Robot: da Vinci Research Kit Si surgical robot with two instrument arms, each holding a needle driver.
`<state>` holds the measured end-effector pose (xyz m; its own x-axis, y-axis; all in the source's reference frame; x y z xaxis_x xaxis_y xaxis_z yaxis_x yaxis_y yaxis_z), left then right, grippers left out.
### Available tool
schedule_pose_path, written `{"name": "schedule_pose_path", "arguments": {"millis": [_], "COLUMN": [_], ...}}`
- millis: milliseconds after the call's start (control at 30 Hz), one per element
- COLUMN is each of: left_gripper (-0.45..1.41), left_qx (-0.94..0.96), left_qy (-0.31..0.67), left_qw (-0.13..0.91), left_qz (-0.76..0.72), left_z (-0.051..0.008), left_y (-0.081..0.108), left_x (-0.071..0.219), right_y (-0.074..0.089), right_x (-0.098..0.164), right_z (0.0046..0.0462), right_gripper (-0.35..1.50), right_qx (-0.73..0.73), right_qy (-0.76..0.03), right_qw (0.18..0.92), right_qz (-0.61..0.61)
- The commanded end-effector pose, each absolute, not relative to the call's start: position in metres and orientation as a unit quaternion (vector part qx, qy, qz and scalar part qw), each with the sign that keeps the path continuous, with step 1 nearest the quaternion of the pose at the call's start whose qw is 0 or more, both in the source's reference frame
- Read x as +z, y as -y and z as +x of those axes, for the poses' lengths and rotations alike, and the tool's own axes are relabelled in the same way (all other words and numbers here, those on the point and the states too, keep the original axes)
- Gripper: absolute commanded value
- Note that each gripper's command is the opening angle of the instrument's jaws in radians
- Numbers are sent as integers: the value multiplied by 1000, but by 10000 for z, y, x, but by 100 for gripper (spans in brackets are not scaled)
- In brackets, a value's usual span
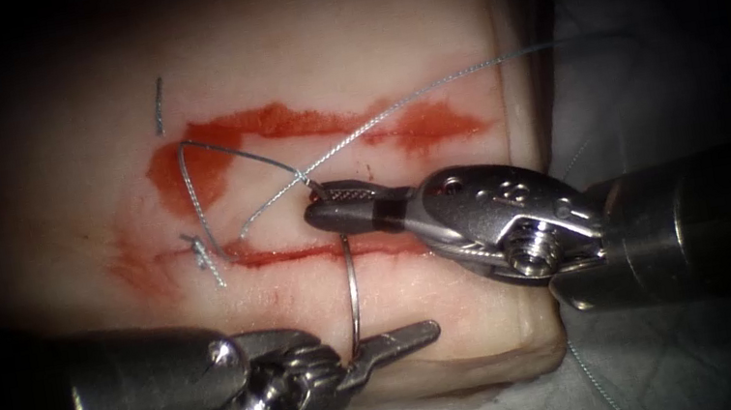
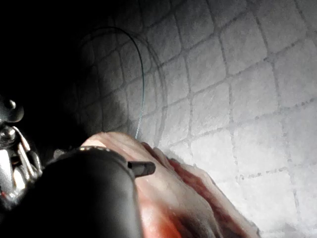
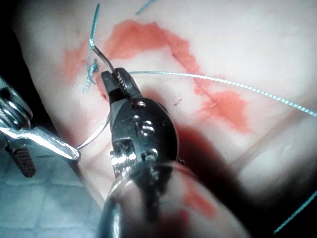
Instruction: Wound Closure
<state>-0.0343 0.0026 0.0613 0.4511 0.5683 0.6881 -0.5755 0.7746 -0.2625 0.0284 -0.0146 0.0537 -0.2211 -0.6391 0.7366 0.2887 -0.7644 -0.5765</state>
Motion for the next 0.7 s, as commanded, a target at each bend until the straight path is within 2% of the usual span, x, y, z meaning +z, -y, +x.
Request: {"name": "schedule_pose_path", "arguments": {"millis": [33, 100, 167, 300, 333, 367, 400, 433, 467, 500, 533, 567, 700], "left_gripper": [118, 128, 126, 115, 105, 54, 21, 12, 12, -3, -37, -45, -45], "left_qx": [307, 216, 142, 75, 55, -16, -71, -160, -218, -275, -384, -398, -350], "left_qy": [422, 465, 535, 614, 623, 628, 617, 592, 567, 542, 490, 467, 434], "left_qw": [853, 858, 831, 782, 777, 767, 765, 763, 762, 756, 732, 741, 779], "left_qz": [7, 37, 62, 72, 76, 131, 168, 206, 225, 242, 277, 273, 286], "left_z": [-347, -343, -330, -294, -283, -256, -245, -231, -222, -214, -199, -187, -177], "left_y": [-29, -40, -66, -110, -119, -128, -128, -128, -128, -128, -127, -126, -113], "left_x": [610, 593, 563, 526, 521, 515, 516, 519, 524, 531, 552, 581, 636], "right_y": [143, 141, 133, 113, 107, 96, 92, 89, 88, 87, 84, 81, 81], "right_x": [543, 544, 542, 533, 530, 523, 520, 518, 517, 517, 519, 521, 521], "right_z": [292, 292, 288, 282, 281, 278, 277, 276, 276, 277, 279, 286, 297], "right_gripper": [-35, -35, -35, -35, -35, -35, -35, -35, -35, -35, -35, -35, -35], "right_qx": [-765, -765, -758, -738, -731, -721, -720, -719, -714, -711, -703, -694, -681], "right_qy": [-158, -156, -140, -100, -87, -48, -25, 4, 19, 33, 59, 83, 120], "right_qw": [302, 300, 310, 322, 316, 292, 275, 246, 235, 218, 165, 126, 74], "right_qz": [-547, -549, -556, -584, -598, -627, -637, -649, -659, -668, -690, -704, -719]}}
